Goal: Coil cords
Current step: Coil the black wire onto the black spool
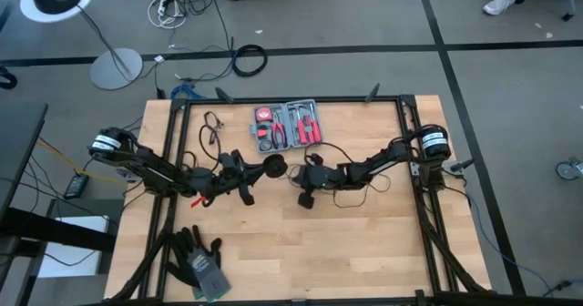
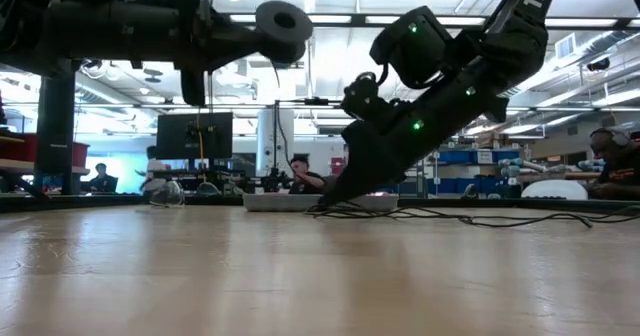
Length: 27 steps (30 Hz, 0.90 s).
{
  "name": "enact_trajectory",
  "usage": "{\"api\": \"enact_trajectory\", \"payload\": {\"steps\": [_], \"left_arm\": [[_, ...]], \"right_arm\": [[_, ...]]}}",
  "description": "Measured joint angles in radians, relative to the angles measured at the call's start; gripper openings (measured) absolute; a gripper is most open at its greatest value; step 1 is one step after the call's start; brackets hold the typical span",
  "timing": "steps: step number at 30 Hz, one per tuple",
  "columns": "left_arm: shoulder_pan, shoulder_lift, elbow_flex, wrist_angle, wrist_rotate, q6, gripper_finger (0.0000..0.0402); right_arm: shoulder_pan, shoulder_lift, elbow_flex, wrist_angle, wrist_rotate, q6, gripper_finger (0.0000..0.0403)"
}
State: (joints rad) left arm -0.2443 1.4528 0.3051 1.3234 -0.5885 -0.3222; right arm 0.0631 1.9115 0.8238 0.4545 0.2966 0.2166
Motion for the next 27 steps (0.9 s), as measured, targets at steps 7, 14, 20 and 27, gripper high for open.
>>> {"api": "enact_trajectory", "payload": {"steps": [7,14,20,27], "left_arm": [[0.000,0.000,0.000,-0.185,0.023,-0.026,0.0000],[0.000,0.000,0.000,-0.278,0.049,-0.029,0.0000],[0.000,0.000,0.032,-0.421,0.051,-0.057,0.0000],[0.001,0.000,0.160,-0.680,0.000,-0.052,0.0000]], "right_arm": [[0.001,-0.153,0.000,-0.268,-0.002,0.172,0.0002],[-0.007,-0.329,0.000,-0.453,-0.004,0.209,0.0001],[-0.020,-0.427,0.017,-0.481,-0.017,0.209,0.0001],[-0.018,-0.425,0.125,-0.528,-0.046,0.163,0.0000]]}}
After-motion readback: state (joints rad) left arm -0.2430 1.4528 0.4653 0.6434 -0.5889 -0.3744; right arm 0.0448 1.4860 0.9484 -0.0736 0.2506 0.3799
